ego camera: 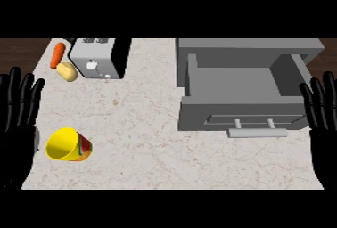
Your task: Pick up the cup, place it into the drawer and close the drawer
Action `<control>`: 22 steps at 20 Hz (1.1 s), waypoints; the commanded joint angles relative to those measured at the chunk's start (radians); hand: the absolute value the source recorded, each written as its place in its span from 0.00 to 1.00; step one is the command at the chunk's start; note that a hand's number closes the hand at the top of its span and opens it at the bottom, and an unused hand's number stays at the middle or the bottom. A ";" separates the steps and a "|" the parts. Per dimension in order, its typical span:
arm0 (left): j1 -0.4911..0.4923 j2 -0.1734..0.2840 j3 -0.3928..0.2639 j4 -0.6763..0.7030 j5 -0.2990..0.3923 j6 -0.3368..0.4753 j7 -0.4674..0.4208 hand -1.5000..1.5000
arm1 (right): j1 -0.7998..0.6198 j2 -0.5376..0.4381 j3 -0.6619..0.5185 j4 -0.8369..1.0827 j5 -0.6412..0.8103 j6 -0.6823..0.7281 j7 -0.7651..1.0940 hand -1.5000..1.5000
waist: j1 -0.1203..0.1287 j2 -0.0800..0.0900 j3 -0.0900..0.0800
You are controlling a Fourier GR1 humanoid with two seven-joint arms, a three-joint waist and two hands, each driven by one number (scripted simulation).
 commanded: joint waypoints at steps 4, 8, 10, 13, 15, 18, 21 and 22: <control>0.080 0.121 0.071 -0.044 0.314 -0.279 -0.039 0.00 | 0.002 -0.020 -0.016 -0.015 0.008 0.019 -0.041 0.00 | 0.023 0.020 0.023; 0.131 0.148 0.147 0.107 0.571 -0.360 0.056 0.00 | 0.022 -0.045 0.080 0.010 0.007 0.085 0.067 0.00 | 0.031 0.025 0.021; 0.115 0.210 0.227 0.191 0.667 -0.429 0.050 0.00 | -0.058 -0.054 0.064 0.030 -0.011 0.082 0.108 0.00 | 0.027 0.025 0.022; 0.083 0.251 0.269 0.272 0.714 -0.481 0.067 0.00 | -0.111 -0.072 0.018 0.108 -0.043 0.105 0.099 0.00 | 0.018 0.023 0.024; 0.096 0.297 0.329 0.419 0.741 -0.596 0.007 0.00 | -0.135 -0.046 0.055 0.076 -0.017 0.076 0.130 0.00 | 0.017 0.023 0.023; 0.083 0.258 0.294 0.482 0.598 -0.600 -0.038 0.00 | -0.136 -0.069 0.022 0.164 -0.054 0.133 0.082 0.00 | 0.014 0.023 0.024; 0.052 0.276 0.317 0.560 0.590 -0.630 -0.045 0.00 | -0.234 -0.059 0.004 0.202 -0.043 0.107 0.090 0.00 | 0.017 0.023 0.024; -0.006 0.270 0.312 0.643 0.565 -0.616 -0.057 0.00 | -0.241 -0.072 -0.017 0.237 -0.030 0.111 0.060 0.00 | 0.014 0.024 0.024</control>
